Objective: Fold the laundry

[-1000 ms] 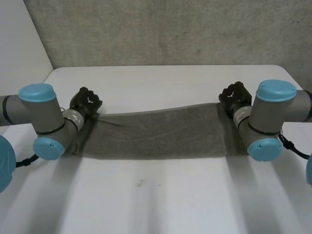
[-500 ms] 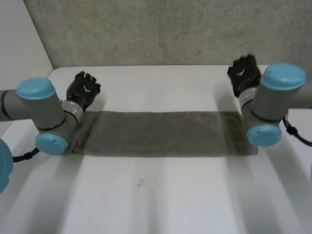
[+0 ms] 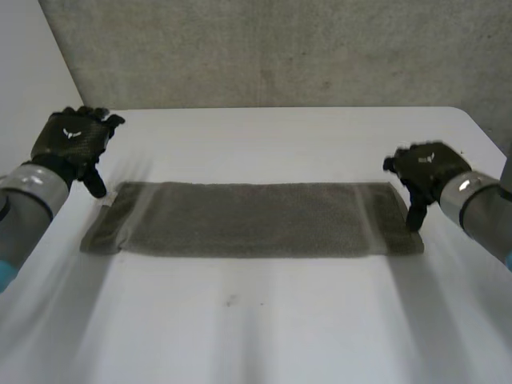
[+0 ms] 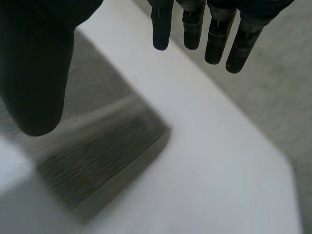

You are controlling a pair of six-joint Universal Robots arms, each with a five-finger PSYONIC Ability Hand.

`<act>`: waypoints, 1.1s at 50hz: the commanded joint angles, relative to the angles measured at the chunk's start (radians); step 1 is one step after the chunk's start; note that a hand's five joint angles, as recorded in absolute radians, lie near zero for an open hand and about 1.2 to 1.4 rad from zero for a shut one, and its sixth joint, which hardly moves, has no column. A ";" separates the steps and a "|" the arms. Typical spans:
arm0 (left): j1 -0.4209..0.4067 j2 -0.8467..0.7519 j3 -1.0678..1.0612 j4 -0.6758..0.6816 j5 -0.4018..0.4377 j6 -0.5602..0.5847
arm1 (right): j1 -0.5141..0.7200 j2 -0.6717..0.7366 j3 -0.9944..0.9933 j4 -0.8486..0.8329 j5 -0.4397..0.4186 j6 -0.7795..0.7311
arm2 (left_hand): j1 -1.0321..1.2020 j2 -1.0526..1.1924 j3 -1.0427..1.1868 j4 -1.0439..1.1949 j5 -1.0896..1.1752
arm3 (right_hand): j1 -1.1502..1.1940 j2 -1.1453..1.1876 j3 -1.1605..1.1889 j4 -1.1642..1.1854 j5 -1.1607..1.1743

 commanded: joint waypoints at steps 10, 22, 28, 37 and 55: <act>0.080 0.103 -0.238 0.164 0.081 -0.157 | -0.104 0.074 0.211 -0.315 -0.084 0.014 | -0.009 0.008 0.003 0.005 -0.032 | 0.476 0.462 0.480 0.456 0.461; 0.066 0.100 -0.300 0.220 0.082 -0.157 | -0.109 0.137 0.208 -0.323 -0.084 0.014 | -0.009 0.008 0.003 0.005 -0.032 | 0.485 0.470 0.488 0.465 0.469; 0.066 0.105 -0.317 0.254 0.082 -0.157 | -0.109 0.138 0.211 -0.323 -0.084 0.014 | -0.009 0.008 0.003 0.005 -0.032 | 0.485 0.470 0.488 0.465 0.469; 0.071 0.103 -0.326 0.273 0.084 -0.155 | -0.107 0.151 0.212 -0.321 -0.083 0.013 | -0.009 0.008 0.003 0.005 -0.032 | 0.509 0.494 0.512 0.488 0.493; 0.069 0.110 -0.336 0.277 0.084 -0.155 | -0.269 0.152 0.148 -0.300 0.010 -0.240 | -0.009 0.008 0.003 0.005 -0.032 | 1.180 1.165 1.183 1.160 1.164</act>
